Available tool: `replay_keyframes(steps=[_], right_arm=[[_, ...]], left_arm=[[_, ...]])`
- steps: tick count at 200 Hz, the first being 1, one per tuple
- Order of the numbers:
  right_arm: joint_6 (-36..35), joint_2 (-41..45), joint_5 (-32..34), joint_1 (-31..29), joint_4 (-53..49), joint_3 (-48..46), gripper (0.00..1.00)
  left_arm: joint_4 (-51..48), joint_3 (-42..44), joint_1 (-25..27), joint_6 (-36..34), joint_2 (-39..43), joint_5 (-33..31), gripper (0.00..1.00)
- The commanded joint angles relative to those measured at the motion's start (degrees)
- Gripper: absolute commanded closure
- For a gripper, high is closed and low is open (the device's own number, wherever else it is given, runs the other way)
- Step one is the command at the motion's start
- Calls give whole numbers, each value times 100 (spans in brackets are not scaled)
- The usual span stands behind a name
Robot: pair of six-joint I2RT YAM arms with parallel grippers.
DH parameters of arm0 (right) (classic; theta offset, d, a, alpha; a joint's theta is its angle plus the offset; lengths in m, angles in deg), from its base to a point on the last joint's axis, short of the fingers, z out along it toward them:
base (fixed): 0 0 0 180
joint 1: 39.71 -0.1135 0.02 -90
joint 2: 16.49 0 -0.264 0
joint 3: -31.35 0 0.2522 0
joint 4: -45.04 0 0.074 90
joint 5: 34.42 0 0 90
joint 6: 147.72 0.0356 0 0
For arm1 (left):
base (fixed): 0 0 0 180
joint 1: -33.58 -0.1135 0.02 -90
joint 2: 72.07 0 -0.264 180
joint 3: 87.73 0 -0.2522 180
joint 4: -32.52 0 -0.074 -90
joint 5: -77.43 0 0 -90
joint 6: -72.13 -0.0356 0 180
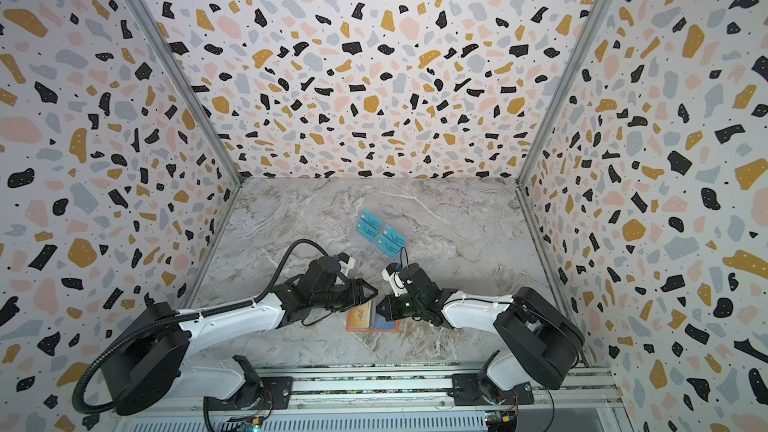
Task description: Put the credit cards into the card holder
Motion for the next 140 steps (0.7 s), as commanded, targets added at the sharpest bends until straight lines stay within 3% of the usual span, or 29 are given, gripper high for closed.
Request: replay_keyframes(steps=[1,42,83,140], right_arm=[[-108,-175,-196,-89,143,256,90],[-100,-472,-237,-209,259,425,89],[38,-902,-264,-298,571,505,89],[125,-860,-205,-320,606,639,90]], left_arm=[[-623,31,-223,-219,279,-329,41],[-973,152,-477,-449,724,-323,51],[-711,363,-470,-508,590,90,62],[-123,635,-398,-384,213,162,63]])
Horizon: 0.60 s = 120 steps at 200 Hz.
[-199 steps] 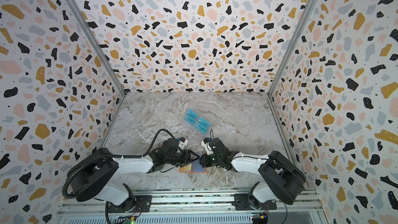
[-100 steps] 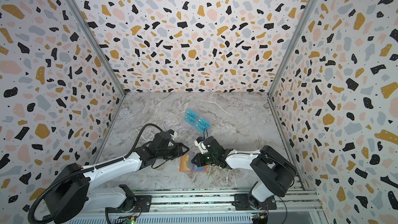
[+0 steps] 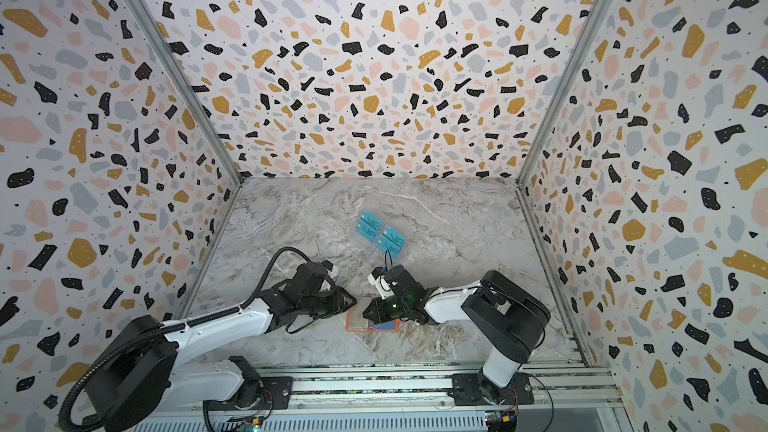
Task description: Put the credit cards into the card holder
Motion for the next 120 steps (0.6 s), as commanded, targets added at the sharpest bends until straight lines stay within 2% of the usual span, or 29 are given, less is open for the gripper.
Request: replay_keyframes(steps=[1,37,65,92,120], right_arm=[[-10,239,26,-21,-83,265,90],[-718,631,185,279,-1410,1131,87],[-1484,588,303,724,-2563,2051,85],[-2030,328,595,1149,-3233,2923,82],[-2590,-385,921,1442,-3990,4003,80]], left_arm=[[446,65,31,-9,-120,117,63],[407,27,29,-46,-139,-211,64],[174,-36,38,-141,137,-981,64],[91,-168,32,-188,251,-1431,64],[178,-313,31,-525,311,-1312,64]])
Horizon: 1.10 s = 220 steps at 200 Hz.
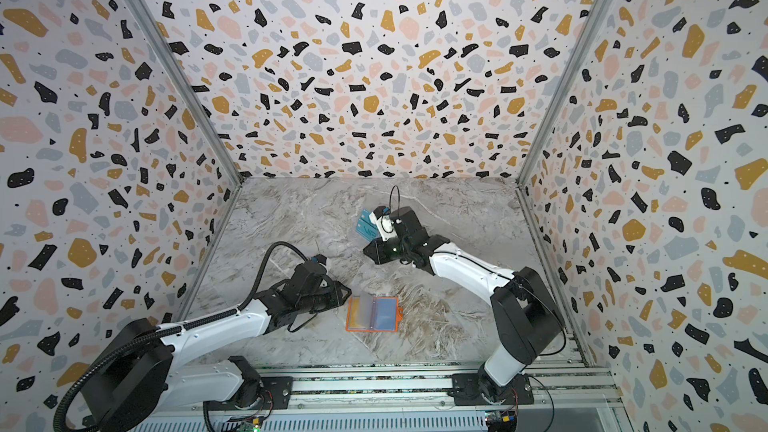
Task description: Put the credit cards into the card holder
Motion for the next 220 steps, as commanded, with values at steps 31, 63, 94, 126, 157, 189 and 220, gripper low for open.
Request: replay_keyframes(steps=[31,63,94,126,157,189,220], right_arm=[[-1193,-921,925,257,-1634,1474,77],[-1119,-509,567,298,-1431,925,79],[-617,361,-275,266,-986,-359,79],[68,1099,-448,-186,-356,-1738,78],[703,1302,-479,-660,411,-2545,78],[896,1308,-201,-678,567,-2991,79],[890,1310,54,-559,563,-3235,81]], left_arm=[[-56,-445,90,-542,178,375,63],[-306,-548,268,-734,256,511,61],[-461,-610,454,-858,59,369,59],[-179,-764,646,-870,-534,595,63],[338,-886,798,-614,-1146,1092,71],[1189,-609,796,-80,-1504,1416,71],[1244,-657,796,134,-1758,1418,69]])
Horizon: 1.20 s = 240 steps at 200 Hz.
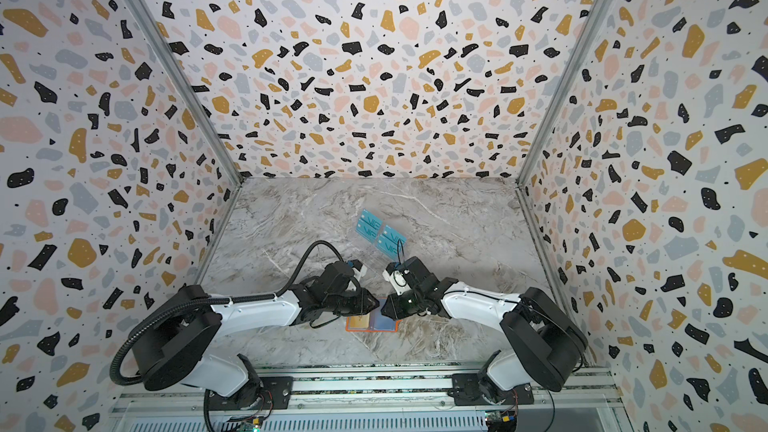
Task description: Put the credit cards into the card holder
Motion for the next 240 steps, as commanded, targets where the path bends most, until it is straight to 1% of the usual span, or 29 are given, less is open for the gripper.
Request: replay_keyframes(steps=[1,61,98,102,115,150,206,240], right_arm=[[137,160,253,95,207,-107,81],[119,-197,229,154,427,-272,83],[108,-291,244,154,467,-317,83],[103,-303,244,154,469,-320,83],[109,-343,244,156,487,-329,83],[125,-368,244,154,523,-337,83],[127,-390,220,154,570,-320,83],[144,-430,189,154,629,-337,83]], left_arm=[[416,26,11,242,-144,171,69],[340,20,8,240,-441,133,64],[500,119,7,357,-515,343,63],[696,132,7,384,-527,379,63],[832,173,6,470,-565,480,62],[984,261,6,585,-587,535,62],[1948,696,-4,1149,-602,856,62],[2714,1039,-2,1575,-649,1052,61]])
